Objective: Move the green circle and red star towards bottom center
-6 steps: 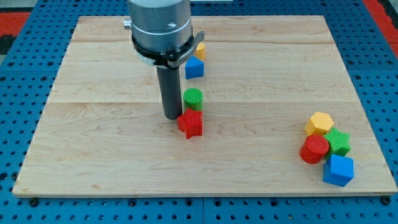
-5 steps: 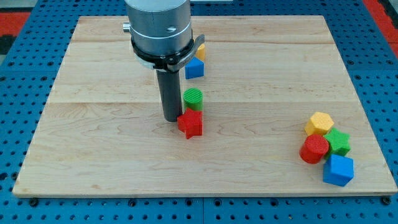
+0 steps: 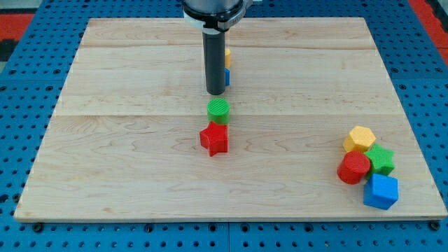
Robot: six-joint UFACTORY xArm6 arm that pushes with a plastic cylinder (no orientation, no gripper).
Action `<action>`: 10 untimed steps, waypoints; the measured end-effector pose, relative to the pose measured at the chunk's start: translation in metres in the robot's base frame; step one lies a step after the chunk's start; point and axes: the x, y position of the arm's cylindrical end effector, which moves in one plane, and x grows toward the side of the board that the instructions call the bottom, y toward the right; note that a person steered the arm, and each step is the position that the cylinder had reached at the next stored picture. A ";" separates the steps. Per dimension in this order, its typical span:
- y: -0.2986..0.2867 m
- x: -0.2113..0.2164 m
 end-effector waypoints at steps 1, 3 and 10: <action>0.000 0.016; 0.000 0.020; 0.013 0.083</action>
